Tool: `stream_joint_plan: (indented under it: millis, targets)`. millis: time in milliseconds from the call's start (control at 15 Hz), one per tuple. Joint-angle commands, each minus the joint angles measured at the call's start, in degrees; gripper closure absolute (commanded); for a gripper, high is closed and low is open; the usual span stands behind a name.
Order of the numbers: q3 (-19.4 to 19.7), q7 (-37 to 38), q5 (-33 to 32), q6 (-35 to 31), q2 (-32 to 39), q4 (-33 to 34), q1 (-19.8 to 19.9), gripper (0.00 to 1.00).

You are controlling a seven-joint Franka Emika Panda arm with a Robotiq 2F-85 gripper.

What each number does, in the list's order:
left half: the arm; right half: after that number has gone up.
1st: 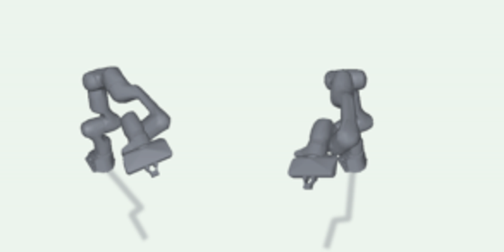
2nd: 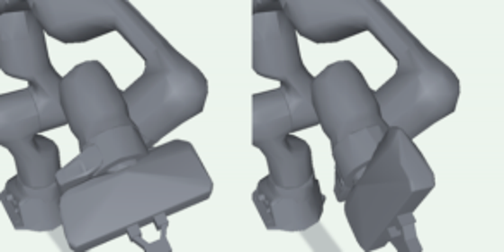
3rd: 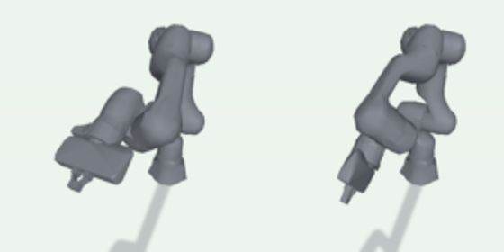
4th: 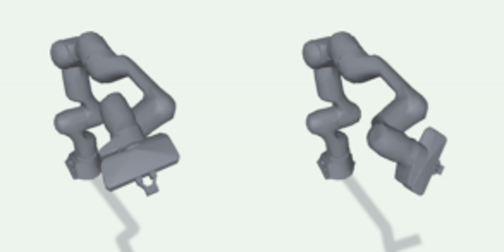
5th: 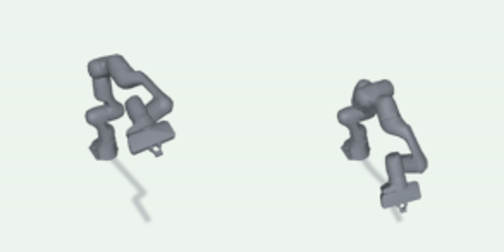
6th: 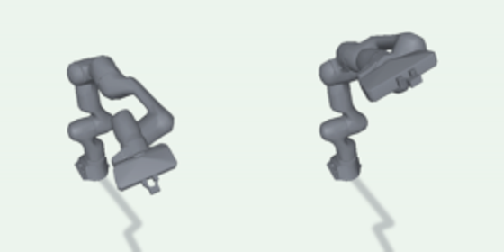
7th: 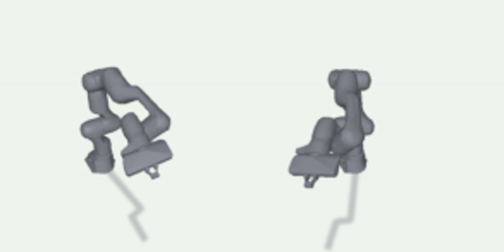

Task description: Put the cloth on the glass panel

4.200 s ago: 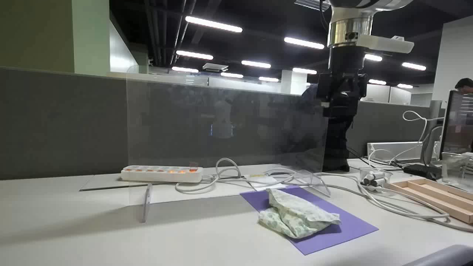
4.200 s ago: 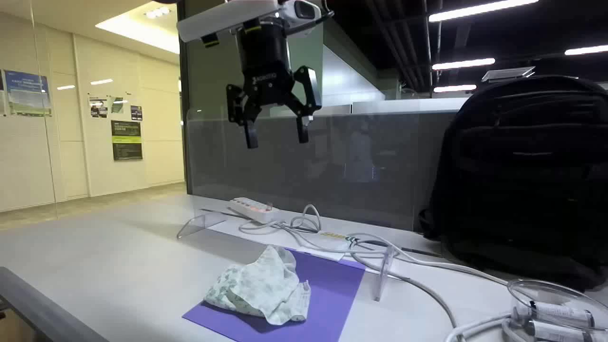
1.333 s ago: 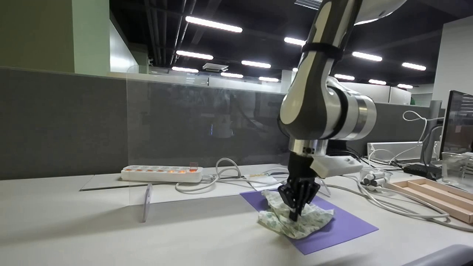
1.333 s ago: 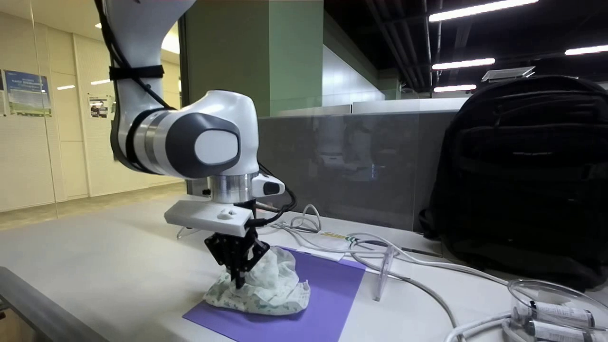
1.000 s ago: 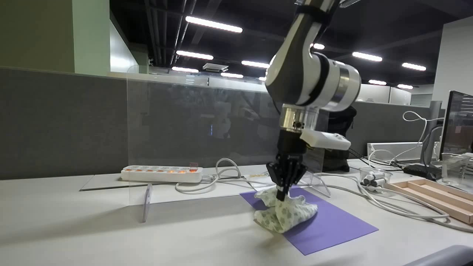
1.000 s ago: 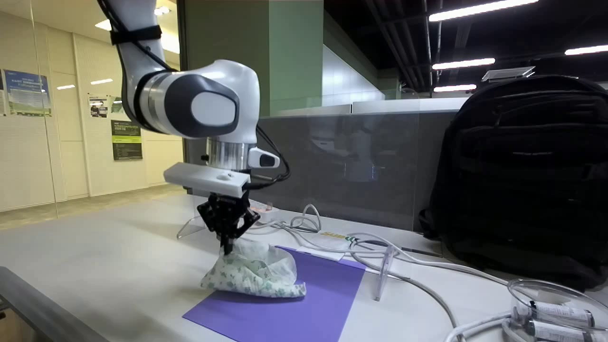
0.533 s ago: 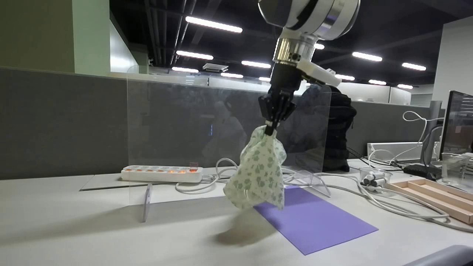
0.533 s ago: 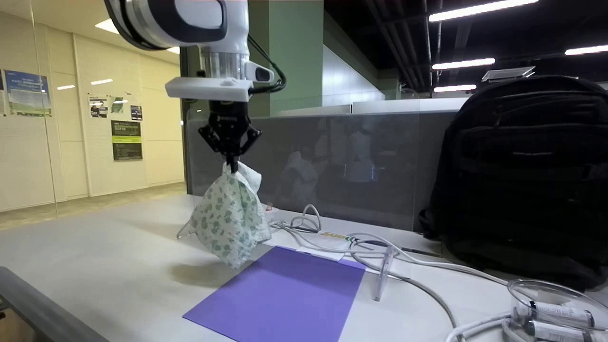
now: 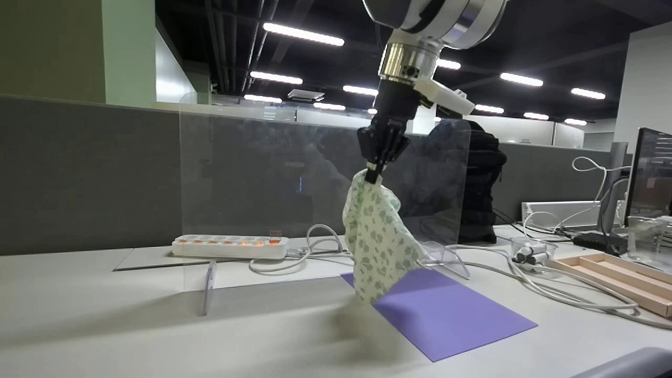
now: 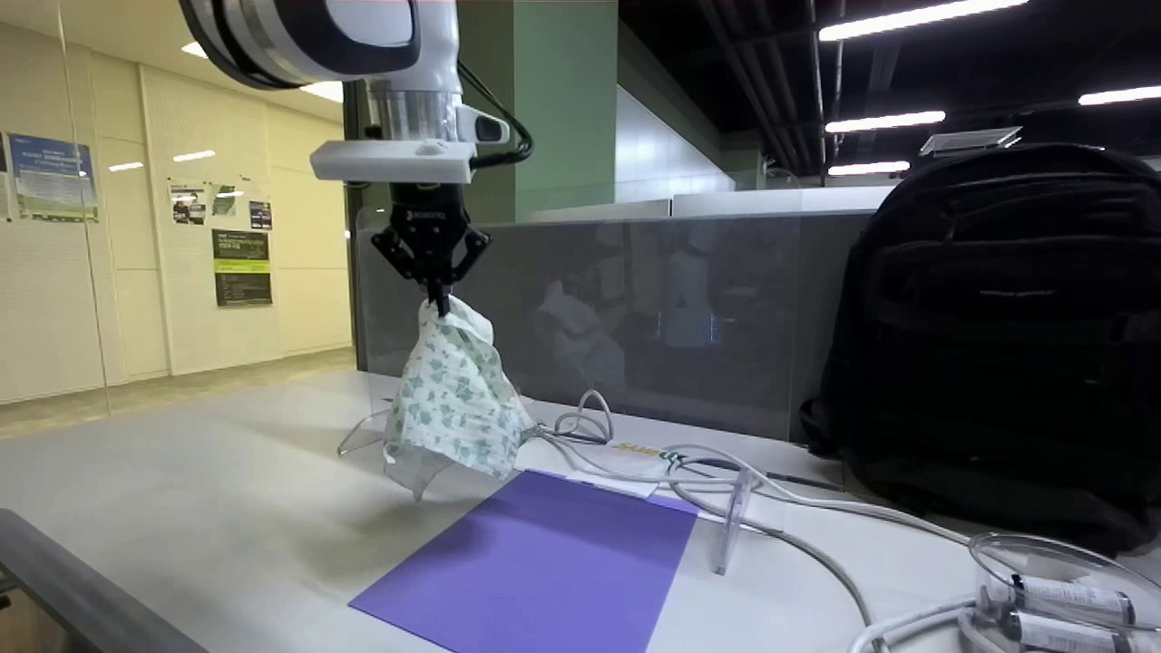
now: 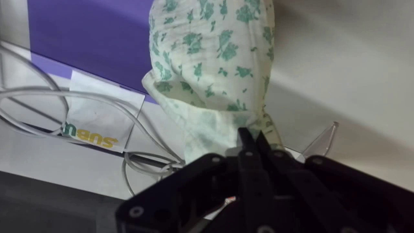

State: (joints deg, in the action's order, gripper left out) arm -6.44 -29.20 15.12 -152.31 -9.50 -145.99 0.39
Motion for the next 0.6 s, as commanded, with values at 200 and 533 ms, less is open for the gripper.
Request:
stream_joint_plan:
  millis: [200,533]
  targets:
    - [2.0,2.1,-2.2,-7.0,-0.8,8.5,-7.6,0.99]
    - [1.6,9.5,-9.7,-10.0,-1.2,17.6,-6.6,0.99]
